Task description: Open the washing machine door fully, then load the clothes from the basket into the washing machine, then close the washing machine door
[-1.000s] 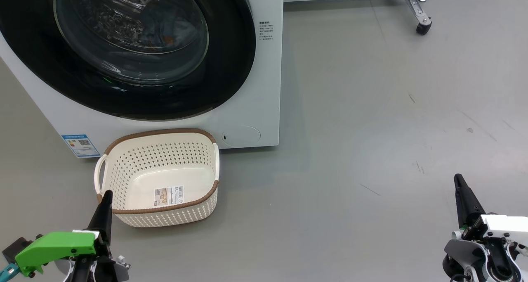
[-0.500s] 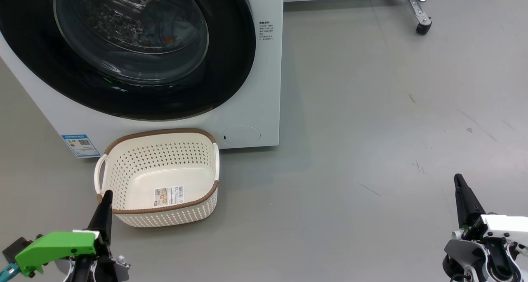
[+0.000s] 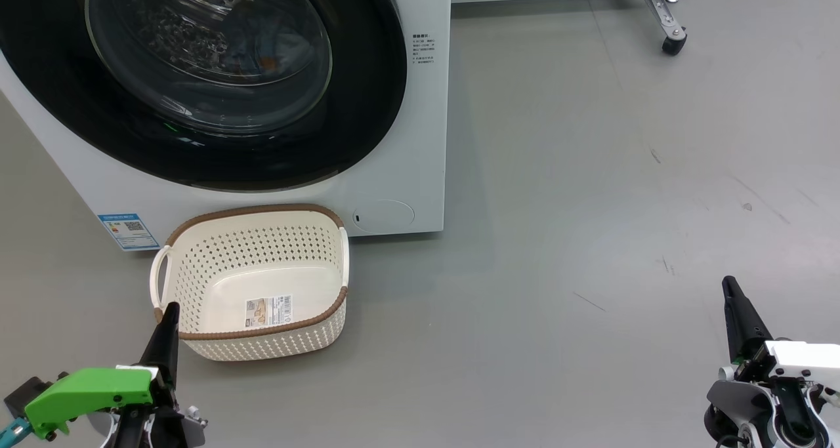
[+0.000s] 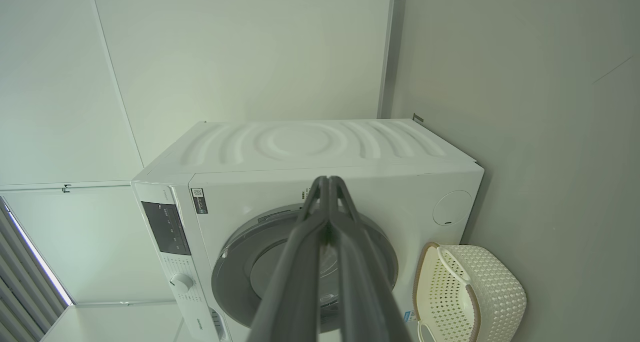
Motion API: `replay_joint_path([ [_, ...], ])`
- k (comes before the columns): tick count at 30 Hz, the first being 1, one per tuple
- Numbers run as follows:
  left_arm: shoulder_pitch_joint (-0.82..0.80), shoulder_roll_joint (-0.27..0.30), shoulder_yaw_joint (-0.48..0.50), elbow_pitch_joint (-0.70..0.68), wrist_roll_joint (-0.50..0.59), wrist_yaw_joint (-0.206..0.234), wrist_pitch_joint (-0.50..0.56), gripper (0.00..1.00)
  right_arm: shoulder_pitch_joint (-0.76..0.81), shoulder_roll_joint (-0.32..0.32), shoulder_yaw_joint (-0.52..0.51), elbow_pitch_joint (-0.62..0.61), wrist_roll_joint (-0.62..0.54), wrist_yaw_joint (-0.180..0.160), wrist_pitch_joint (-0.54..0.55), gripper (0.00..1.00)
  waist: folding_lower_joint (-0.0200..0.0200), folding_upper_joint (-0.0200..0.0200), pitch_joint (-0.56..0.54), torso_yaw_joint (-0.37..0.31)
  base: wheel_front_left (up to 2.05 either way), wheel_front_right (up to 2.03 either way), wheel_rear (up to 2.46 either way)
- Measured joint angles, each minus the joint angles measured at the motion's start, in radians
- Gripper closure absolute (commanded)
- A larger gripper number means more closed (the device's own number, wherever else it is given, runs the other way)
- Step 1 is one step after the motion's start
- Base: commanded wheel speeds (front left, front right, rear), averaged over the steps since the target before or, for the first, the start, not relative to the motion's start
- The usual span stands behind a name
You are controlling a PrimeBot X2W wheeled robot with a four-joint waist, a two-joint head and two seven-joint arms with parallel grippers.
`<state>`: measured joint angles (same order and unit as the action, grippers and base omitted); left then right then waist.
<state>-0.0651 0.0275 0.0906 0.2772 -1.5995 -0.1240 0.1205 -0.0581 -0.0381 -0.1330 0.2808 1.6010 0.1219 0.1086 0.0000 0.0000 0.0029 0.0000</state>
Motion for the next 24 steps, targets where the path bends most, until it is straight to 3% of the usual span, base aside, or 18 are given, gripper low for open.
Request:
replay_joint_path([
  [24, 0.000, 0.000, 0.000, 0.000, 0.000, 0.000, 0.000, 1.00, 0.000, 0.000, 0.000, 0.000, 0.000, 0.000, 0.000, 1.00, 0.0000, 0.0000, 0.000, 0.000, 0.00, 0.00, 0.00],
])
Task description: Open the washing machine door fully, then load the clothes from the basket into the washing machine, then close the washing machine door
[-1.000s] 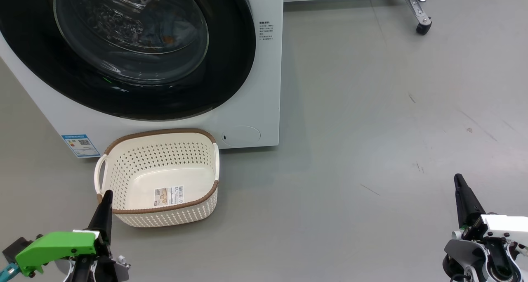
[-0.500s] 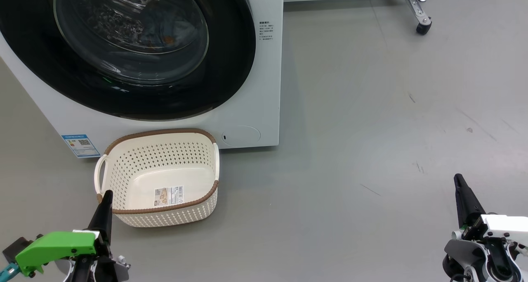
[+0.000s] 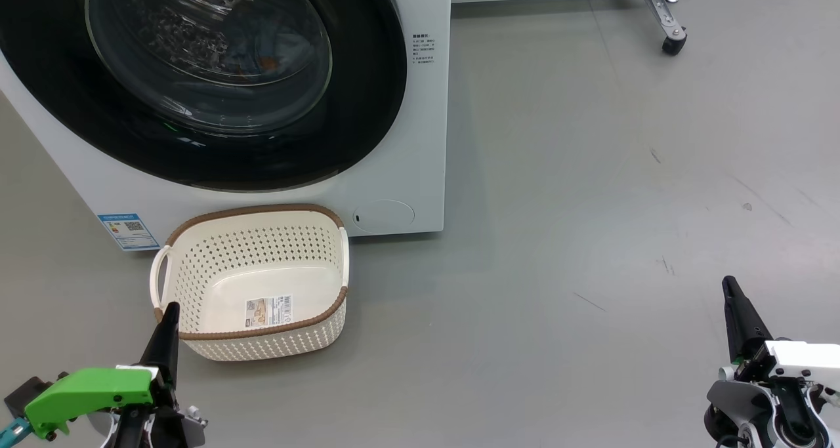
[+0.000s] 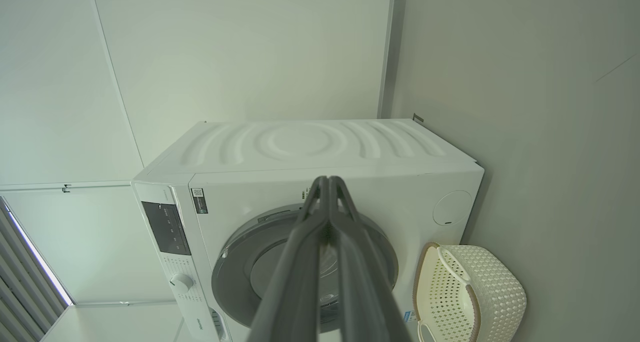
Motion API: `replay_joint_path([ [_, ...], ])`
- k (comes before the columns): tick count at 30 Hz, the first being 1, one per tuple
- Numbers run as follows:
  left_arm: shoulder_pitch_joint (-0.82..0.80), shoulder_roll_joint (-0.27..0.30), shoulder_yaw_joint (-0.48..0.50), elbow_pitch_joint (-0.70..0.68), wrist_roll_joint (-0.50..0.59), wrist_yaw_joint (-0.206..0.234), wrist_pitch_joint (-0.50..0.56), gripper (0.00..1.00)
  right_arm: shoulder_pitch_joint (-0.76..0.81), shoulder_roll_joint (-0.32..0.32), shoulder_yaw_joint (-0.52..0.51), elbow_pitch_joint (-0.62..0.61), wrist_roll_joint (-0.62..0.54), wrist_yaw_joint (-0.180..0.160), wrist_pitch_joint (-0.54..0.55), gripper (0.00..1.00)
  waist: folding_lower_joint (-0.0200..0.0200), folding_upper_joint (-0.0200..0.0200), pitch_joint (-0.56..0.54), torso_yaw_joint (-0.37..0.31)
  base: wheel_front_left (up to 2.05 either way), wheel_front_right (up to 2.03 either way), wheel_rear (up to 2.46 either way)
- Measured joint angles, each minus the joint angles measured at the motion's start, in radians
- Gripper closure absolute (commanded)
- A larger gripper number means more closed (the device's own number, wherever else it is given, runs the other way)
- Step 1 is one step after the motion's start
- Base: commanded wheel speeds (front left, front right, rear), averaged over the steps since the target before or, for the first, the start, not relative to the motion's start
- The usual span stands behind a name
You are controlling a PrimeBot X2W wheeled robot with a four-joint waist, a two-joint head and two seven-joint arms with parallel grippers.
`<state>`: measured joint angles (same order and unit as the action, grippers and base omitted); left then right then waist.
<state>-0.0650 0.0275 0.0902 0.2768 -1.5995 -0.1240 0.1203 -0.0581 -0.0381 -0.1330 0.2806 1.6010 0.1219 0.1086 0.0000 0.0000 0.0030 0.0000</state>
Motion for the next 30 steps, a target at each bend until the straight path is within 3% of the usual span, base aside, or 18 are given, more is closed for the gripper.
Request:
replay_joint_path([
  [30, 0.000, 0.000, -0.001, 0.000, 0.000, 0.000, -0.003, 1.00, 0.000, 0.000, 0.000, 0.000, 0.000, 0.000, 0.000, 1.00, 0.0000, 0.0000, 0.000, 0.000, 0.00, 0.00, 0.00],
])
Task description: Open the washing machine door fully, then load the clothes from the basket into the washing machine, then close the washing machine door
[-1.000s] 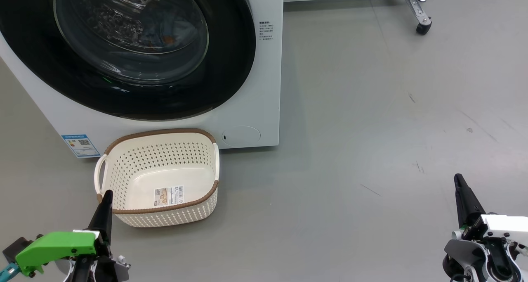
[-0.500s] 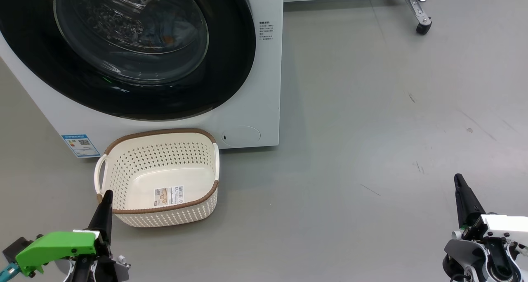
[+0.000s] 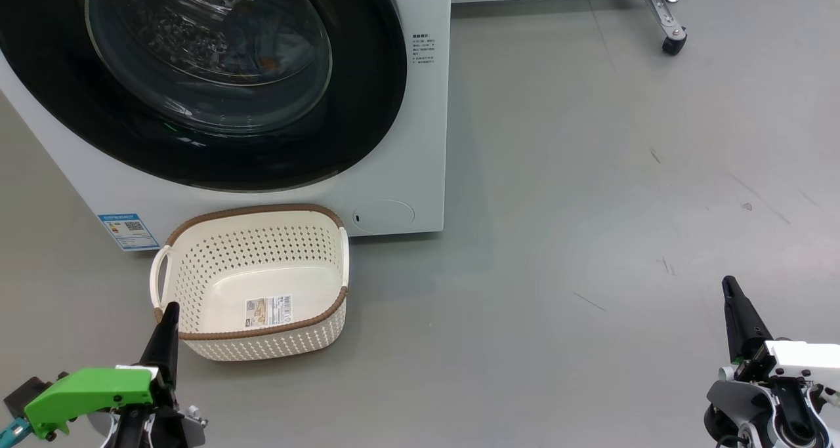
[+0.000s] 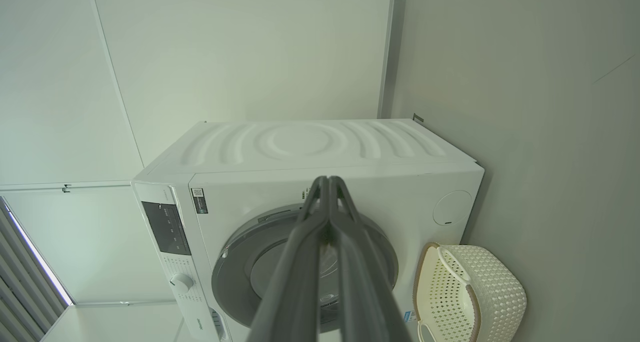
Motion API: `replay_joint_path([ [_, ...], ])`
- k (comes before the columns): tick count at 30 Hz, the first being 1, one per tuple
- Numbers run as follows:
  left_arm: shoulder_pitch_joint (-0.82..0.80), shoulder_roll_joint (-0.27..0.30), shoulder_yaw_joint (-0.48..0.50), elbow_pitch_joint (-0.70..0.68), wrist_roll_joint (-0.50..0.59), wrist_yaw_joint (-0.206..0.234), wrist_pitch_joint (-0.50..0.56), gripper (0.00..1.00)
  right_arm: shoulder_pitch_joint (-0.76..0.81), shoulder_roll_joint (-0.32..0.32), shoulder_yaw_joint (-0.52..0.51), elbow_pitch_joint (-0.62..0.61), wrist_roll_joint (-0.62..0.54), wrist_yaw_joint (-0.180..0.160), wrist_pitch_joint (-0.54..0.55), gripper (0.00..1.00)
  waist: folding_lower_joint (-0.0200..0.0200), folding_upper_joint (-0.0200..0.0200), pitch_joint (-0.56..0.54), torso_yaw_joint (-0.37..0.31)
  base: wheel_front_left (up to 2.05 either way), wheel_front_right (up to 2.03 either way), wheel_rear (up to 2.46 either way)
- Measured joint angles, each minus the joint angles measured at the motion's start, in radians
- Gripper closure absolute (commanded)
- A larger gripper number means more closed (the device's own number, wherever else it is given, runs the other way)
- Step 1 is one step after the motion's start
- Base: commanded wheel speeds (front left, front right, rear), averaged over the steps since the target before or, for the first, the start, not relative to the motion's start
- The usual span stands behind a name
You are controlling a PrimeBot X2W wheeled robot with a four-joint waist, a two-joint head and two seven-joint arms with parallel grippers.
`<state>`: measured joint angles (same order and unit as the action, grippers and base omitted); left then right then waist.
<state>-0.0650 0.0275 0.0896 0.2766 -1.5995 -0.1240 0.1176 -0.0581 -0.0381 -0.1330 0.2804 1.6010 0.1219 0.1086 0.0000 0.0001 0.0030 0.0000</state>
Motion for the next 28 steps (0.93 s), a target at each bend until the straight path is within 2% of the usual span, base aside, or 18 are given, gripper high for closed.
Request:
replay_joint_path([
  [28, 0.000, 0.000, 0.000, 0.000, 0.000, 0.000, 0.000, 1.00, 0.000, 0.000, 0.000, 0.000, 0.000, 0.000, 0.000, 1.00, 0.0000, 0.0000, 0.000, 0.000, 0.00, 0.00, 0.00],
])
